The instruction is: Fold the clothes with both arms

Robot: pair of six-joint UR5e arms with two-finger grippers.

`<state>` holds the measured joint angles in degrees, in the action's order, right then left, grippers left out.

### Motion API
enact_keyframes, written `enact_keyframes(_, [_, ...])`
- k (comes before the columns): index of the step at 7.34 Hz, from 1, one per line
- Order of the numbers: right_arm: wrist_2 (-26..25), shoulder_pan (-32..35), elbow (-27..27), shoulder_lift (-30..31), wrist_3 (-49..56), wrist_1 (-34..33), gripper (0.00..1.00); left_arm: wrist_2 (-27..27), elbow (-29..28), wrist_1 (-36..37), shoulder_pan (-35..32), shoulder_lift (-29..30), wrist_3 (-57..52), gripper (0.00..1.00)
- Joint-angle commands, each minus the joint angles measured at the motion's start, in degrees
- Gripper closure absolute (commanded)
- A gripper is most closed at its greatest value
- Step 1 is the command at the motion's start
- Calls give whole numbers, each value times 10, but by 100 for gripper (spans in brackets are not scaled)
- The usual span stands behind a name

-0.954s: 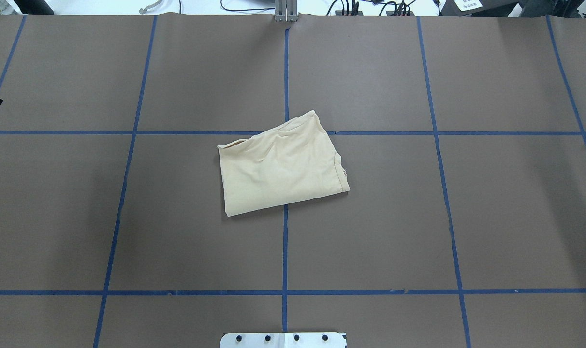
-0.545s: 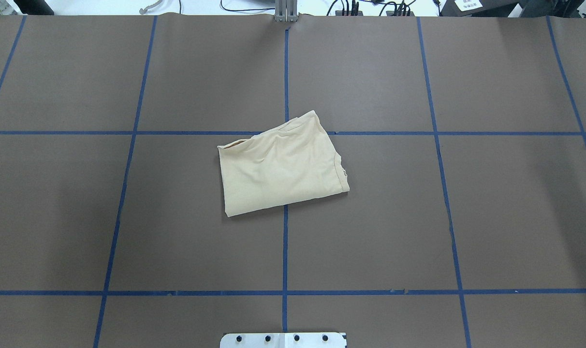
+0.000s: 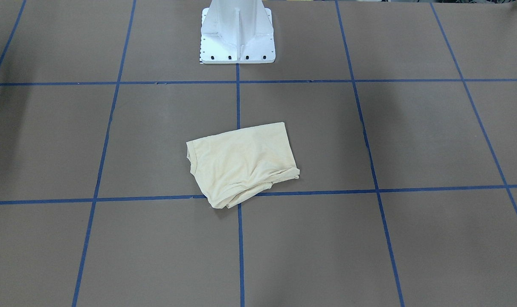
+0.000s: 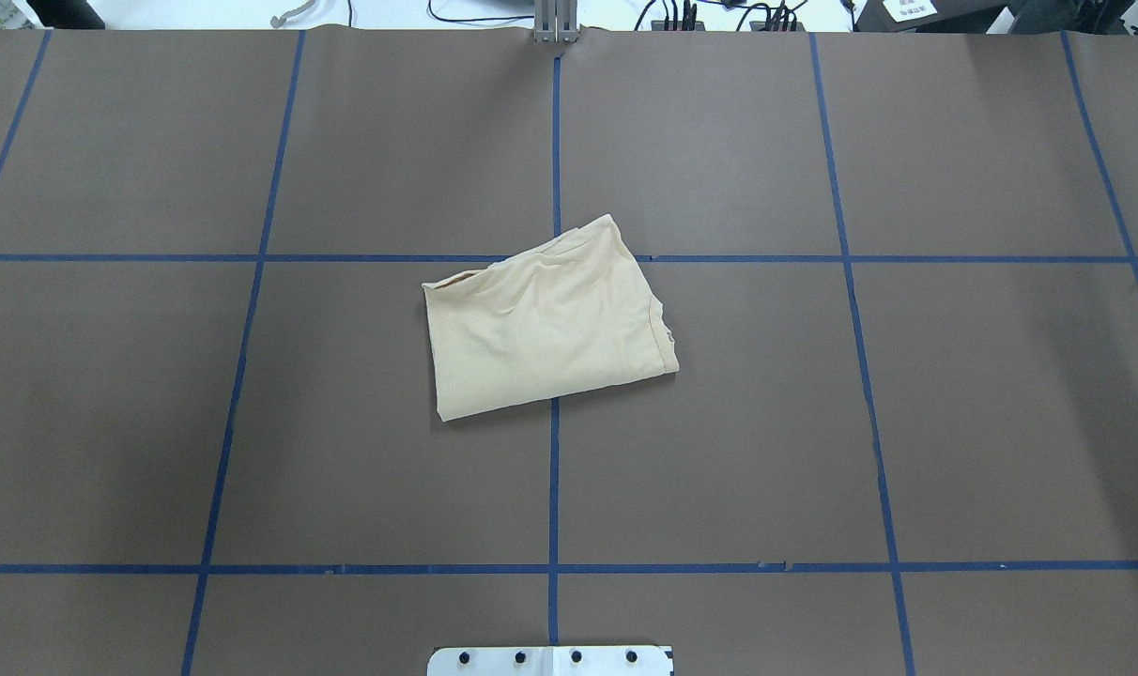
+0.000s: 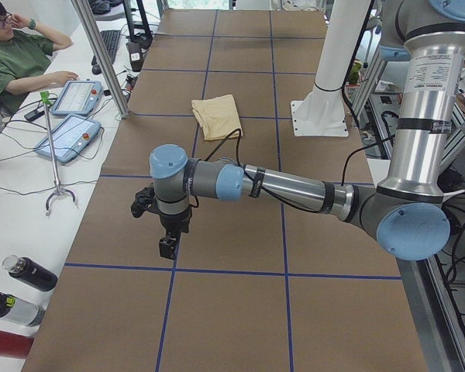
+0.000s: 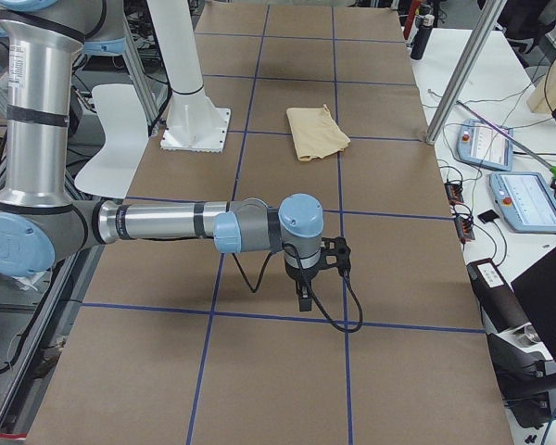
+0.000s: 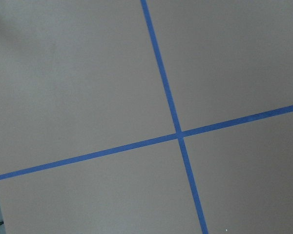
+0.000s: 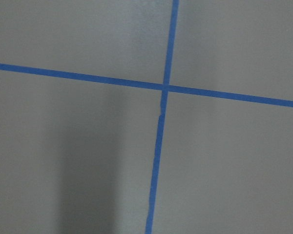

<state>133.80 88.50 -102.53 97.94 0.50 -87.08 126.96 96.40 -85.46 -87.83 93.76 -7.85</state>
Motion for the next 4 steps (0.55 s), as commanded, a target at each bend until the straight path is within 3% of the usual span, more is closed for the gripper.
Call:
enact_keyframes(1, [31,1,-12,8,-11,0,0,91,7,-4,-1,-53,-1,0])
enact_keyframes(4, [31,0,-11,9,-18,2,0,74,57,-2,-1,-77,-1,0])
